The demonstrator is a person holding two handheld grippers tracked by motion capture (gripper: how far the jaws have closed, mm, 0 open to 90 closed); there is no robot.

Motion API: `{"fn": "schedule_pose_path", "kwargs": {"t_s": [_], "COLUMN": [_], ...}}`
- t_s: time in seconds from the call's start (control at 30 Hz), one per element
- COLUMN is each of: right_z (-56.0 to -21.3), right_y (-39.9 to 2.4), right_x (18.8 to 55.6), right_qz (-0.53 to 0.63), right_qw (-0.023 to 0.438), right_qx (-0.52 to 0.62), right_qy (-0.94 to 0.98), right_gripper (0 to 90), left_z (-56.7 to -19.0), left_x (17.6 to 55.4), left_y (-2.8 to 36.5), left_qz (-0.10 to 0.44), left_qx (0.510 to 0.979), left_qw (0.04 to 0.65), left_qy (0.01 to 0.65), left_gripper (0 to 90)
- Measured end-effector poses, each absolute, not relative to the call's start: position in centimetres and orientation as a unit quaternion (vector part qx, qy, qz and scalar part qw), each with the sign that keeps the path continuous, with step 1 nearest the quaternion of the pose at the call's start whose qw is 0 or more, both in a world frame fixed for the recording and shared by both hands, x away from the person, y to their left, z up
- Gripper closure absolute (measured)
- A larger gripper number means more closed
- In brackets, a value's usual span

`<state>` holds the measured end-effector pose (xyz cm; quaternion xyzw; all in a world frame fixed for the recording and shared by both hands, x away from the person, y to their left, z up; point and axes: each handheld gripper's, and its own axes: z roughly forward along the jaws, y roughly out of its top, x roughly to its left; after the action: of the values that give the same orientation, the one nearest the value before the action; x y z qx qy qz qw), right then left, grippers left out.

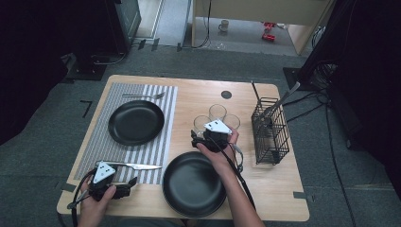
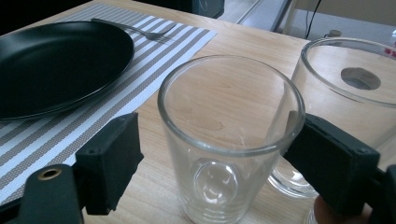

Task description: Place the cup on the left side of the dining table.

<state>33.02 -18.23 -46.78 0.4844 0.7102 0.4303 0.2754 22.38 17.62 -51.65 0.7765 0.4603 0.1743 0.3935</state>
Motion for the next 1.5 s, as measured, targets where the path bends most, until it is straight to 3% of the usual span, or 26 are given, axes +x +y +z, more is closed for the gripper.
{"fn": "schedule_pose_path", "kwargs": {"t_s": [0.33, 0.8, 1.5], "right_z": [-47.1, -46.5, -42.4], "right_y": [-18.3, -19.3, -20.5], "right_x": [33.5, 32.6, 29.6], "right_qz": [0.436, 0.447, 0.482], "right_qw": [0.278, 0.259, 0.244], "right_qx": [0.496, 0.478, 0.435], "right_qy": [0.698, 0.71, 0.72], "right_gripper": [28.7, 29.5, 29.5], "left_z": [-50.4, -48.6, -46.1], "left_x": [23.0, 24.5, 27.5], "left_y": [17.0, 14.6, 9.6], "left_qz": [0.171, 0.167, 0.165], "left_qx": [0.773, 0.775, 0.787], "left_qw": [0.411, 0.431, 0.454], "left_qy": [0.453, 0.431, 0.383], "left_gripper": [10.3, 10.3, 10.3]}}
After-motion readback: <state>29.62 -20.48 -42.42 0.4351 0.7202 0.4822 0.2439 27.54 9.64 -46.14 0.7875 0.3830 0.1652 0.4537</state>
